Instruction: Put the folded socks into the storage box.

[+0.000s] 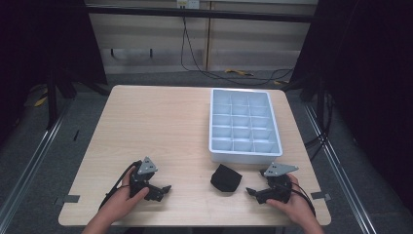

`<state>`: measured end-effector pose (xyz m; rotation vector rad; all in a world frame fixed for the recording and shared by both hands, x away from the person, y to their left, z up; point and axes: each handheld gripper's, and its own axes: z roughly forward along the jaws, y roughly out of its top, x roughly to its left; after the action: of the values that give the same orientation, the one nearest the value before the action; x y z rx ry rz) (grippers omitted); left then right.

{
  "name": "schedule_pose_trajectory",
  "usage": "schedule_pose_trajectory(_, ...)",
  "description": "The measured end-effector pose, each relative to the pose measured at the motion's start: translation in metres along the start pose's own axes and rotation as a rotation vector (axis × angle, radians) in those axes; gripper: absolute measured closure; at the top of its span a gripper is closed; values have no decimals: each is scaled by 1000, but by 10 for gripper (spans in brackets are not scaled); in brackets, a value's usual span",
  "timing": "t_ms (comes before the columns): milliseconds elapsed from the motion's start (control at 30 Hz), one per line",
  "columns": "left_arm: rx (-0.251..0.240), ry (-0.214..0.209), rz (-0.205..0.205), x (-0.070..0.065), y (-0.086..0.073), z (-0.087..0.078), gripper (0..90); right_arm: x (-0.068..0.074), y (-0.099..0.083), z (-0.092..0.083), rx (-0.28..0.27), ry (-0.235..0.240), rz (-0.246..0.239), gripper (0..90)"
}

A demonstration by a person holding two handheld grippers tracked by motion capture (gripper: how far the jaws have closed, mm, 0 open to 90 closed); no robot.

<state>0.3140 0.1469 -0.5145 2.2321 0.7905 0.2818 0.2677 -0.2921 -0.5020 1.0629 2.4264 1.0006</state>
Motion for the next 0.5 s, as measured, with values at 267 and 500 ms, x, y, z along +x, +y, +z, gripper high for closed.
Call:
schedule_pose_trajectory(267,-4,-2,-5,0,0,0,0,1,3,-1,25,-8,17,147)
schedule_pose_trajectory(500,-4,-3,-6,0,0,0,0,6,19,-5,186,11,13,185)
